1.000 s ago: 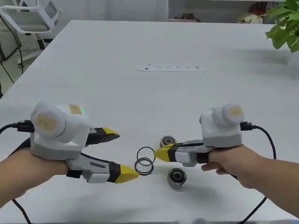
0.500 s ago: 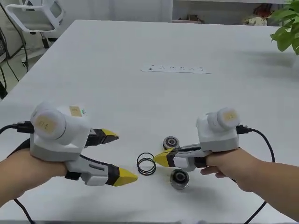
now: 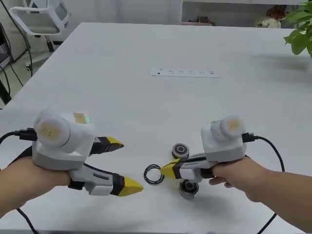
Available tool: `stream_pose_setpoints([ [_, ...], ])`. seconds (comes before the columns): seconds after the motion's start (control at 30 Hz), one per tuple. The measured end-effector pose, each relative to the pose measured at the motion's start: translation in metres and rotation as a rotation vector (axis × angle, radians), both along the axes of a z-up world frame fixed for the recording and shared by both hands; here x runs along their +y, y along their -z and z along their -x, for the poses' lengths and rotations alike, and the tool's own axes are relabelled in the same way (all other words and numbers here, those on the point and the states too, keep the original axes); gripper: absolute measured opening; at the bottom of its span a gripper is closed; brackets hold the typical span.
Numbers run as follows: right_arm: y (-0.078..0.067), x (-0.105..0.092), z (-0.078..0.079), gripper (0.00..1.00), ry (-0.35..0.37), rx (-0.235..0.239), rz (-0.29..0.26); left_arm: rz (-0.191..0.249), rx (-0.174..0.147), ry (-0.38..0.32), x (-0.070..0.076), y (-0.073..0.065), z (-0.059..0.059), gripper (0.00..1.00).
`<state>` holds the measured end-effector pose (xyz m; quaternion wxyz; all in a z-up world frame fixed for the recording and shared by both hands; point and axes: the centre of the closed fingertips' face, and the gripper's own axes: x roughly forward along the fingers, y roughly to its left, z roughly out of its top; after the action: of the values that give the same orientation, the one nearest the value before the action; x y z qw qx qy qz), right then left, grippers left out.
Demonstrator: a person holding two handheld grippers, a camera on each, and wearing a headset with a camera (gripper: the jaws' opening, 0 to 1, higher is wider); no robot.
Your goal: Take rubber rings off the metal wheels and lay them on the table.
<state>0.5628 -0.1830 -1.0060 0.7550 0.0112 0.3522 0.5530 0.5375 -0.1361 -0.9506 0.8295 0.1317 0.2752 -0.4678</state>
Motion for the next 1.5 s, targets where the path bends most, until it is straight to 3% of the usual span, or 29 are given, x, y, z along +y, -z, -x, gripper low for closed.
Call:
stream_pose_setpoints([
  [0.23, -0.001, -0.003, -0.001, 0.05, 0.005, -0.003, 0.000, -0.003, 0.003, 0.000, 0.000, 0.000, 0.001, 0.70],
  [0.4, -0.011, -0.005, -0.003, 0.10, 0.014, -0.016, -0.019, -0.004, 0.001, 0.001, -0.001, -0.002, -0.001, 0.70],
  [0.93, -0.033, -0.030, -0.024, 0.19, 0.083, -0.095, -0.058, -0.004, -0.011, 0.001, -0.012, -0.006, -0.023, 0.70],
  [1.23, -0.029, -0.052, -0.035, 0.23, 0.134, -0.120, -0.042, -0.015, 0.005, -0.003, -0.017, 0.002, -0.038, 0.68],
  [1.33, -0.026, -0.059, -0.036, 0.24, 0.142, -0.126, -0.027, -0.030, -0.011, 0.003, -0.018, 0.003, -0.043, 0.67],
  [1.5, -0.020, -0.070, -0.040, 0.25, 0.140, -0.151, 0.006, -0.033, -0.009, 0.008, -0.023, 0.005, -0.052, 0.65],
])
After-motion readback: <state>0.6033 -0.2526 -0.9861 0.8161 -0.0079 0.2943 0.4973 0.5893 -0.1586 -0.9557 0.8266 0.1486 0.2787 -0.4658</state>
